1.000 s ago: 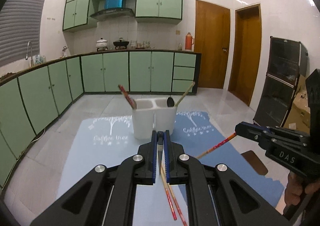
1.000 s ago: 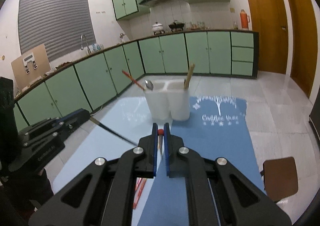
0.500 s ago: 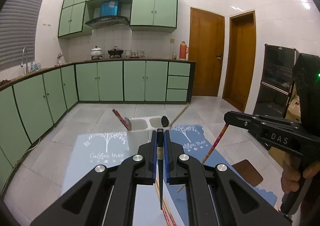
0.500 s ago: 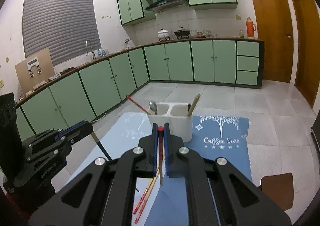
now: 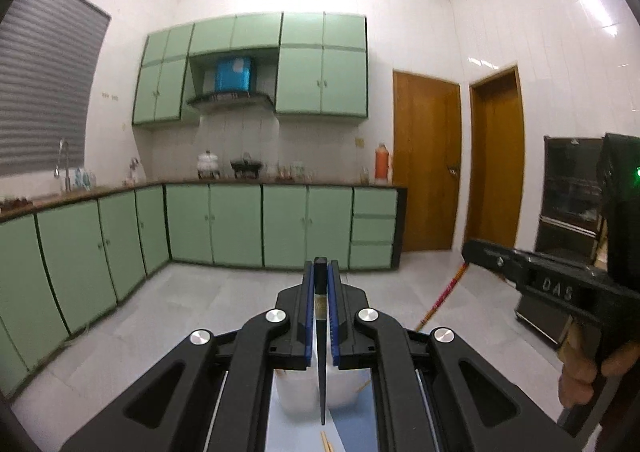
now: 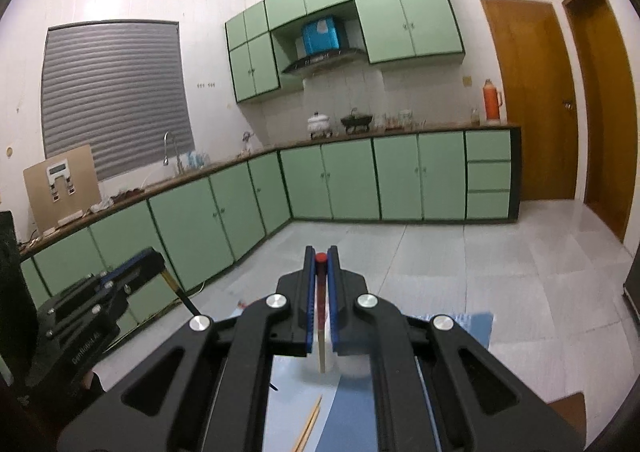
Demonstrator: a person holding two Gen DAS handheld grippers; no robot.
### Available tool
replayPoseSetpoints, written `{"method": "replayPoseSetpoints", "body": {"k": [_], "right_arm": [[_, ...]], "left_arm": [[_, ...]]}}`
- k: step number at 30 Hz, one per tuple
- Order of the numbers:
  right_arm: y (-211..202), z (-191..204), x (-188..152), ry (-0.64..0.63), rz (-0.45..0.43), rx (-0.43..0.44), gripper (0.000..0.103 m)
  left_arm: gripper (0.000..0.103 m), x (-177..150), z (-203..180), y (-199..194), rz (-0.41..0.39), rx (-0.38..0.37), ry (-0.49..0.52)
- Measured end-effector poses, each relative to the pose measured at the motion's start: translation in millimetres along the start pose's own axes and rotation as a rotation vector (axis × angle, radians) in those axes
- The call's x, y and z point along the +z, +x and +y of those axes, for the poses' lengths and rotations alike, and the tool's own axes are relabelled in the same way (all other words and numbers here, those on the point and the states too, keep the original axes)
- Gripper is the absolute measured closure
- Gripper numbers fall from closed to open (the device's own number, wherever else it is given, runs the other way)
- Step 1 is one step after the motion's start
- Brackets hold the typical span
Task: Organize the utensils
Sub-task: 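Lift both chopsticks and carry them over the white holder, then lower both chopsticks into the white holder and open both tools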
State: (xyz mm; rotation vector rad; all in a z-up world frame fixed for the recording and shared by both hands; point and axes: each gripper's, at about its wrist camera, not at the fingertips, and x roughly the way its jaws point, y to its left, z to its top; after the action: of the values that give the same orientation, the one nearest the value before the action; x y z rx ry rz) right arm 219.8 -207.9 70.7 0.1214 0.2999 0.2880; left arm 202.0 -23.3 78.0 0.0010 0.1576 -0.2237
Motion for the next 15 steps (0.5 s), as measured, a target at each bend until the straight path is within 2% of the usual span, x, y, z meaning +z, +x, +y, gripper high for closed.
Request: {"method": "replayPoseSetpoints", "body": {"k": [7, 11, 15], "right_arm": [[34.1, -7.3, 29.1, -0.041, -0.052, -0.039, 0.098], [61.0, -17.3, 29.9, -0.044, -0.025, -0.047, 0.098], [90.8, -30.9, 19.0, -0.04, 0.026, -0.052, 0.098]], "left_arm": [[0.097, 23.3, -1.0, 48.0, -0.069, 0.015, 0.017], [0.097, 15.5, 0.6, 83.3, -0.051, 0.018, 0.015], [0.097, -4.4, 7.5, 118.5, -0.001, 0.018, 0.001]]}}
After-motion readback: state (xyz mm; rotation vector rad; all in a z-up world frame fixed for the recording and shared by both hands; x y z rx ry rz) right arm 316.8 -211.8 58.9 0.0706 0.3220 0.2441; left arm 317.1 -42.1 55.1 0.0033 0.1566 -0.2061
